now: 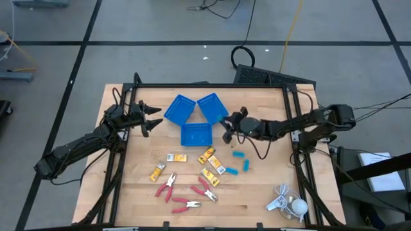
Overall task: Pick & Place School Supplies
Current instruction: Put the blue eraser into the top right blue bin
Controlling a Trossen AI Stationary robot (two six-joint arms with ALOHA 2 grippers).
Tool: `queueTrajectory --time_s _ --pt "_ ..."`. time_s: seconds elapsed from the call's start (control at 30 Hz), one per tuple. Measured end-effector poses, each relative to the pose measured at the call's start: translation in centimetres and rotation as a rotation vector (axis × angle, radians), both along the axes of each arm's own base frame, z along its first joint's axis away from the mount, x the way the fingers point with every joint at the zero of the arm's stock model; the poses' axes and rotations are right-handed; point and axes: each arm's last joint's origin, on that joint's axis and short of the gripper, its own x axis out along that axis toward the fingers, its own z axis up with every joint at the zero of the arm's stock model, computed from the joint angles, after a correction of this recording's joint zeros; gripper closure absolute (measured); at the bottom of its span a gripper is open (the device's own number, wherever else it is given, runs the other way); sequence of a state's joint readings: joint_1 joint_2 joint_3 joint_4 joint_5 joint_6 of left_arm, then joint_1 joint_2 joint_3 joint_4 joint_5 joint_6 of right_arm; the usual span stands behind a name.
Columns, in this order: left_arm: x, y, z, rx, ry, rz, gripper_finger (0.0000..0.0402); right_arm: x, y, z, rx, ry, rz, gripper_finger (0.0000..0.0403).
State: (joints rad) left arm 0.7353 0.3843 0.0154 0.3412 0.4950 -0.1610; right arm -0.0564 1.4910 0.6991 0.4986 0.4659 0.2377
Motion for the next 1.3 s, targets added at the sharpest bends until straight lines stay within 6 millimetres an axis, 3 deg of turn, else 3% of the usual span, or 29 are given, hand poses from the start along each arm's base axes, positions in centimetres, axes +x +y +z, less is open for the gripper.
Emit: queueTrajectory --time_s 0.2,0.4,0.83,1.03,1.3 --pt "0.0 0.0 0.0 0.000 0.000 0.000 0.0107 0.0 -2.4 0.5 0.060 -0.076 0.065 0.0312" --pt "0.0 0.0 0.0 0.000 0.000 0.000 0.0107 -0.1 -4.6 0.5 0.059 -0.087 0.001 0.0312" --pt "0.0 0.0 0.0 0.001 -0.001 0.000 0.0107 2.2 -8.9 0.2 0.117 -0.009 -0.028 0.0312" --pt "0.0 0.0 0.0 0.000 0.000 0.000 0.0107 3.8 -10.2 -2.5 0.179 0.070 -0.039 0.0312" --pt "0.0 0.0 0.0 0.000 0.000 0.000 0.0108 4.7 -10.6 -4.2 0.191 0.112 -0.041 0.0312"
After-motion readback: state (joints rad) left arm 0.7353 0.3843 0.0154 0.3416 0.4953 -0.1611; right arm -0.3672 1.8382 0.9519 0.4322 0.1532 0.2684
